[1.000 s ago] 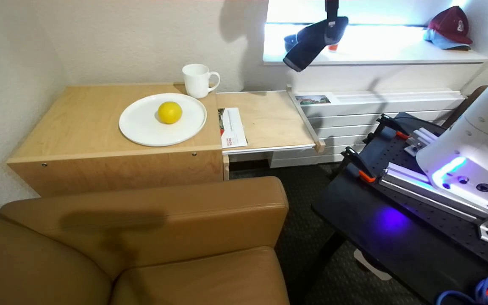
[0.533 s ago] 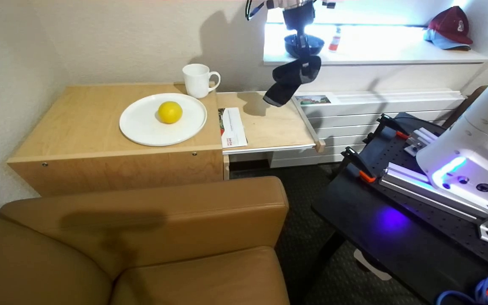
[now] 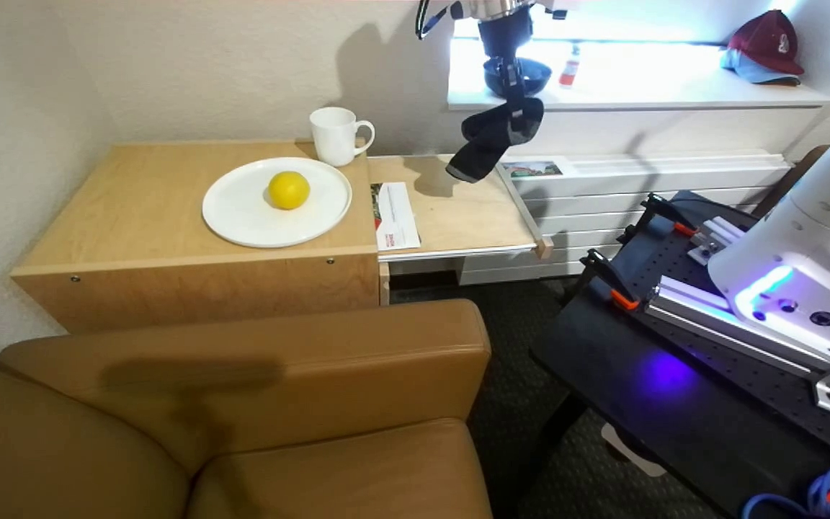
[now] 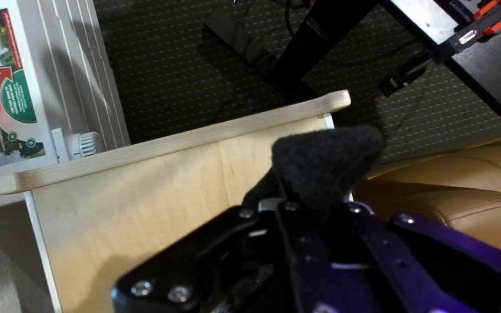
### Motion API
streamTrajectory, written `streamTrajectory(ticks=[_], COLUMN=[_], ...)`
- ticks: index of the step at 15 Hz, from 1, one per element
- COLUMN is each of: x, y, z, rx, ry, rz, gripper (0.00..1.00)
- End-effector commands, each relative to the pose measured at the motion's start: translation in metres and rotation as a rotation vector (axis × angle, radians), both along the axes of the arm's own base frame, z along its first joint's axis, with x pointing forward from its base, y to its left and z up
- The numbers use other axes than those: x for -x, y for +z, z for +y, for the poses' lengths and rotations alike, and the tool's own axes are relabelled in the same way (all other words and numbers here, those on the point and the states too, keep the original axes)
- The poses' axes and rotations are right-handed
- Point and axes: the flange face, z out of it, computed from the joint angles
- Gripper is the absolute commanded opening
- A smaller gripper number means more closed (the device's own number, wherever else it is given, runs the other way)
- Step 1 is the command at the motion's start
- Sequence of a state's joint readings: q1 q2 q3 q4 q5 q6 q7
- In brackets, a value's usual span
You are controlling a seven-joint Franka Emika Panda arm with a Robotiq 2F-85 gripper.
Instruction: Take the sock from the windowsill and put it on the pullout table
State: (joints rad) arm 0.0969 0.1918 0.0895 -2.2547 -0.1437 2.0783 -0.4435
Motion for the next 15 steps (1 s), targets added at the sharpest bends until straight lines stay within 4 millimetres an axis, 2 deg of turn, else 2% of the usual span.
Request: streamTrajectory(ticks=[1,4,8,11,15], x=[-0.004,-0.007,-0.002,0.002,0.001], y=[-0.029,-0.059,-0.098,-0.115,-0.127], z=[0.010,0.023,0.039,0.052,0.060], rx=[-0.019,-0.008,-0.024,-0.020,-0.002], ry=[-0.033,-0.079,-0.068,-0.024,0.000], rz=[0.003,-0.023,0.012,0.038,0.058], gripper=[0.04,0.04,0.04,0.04,0.04])
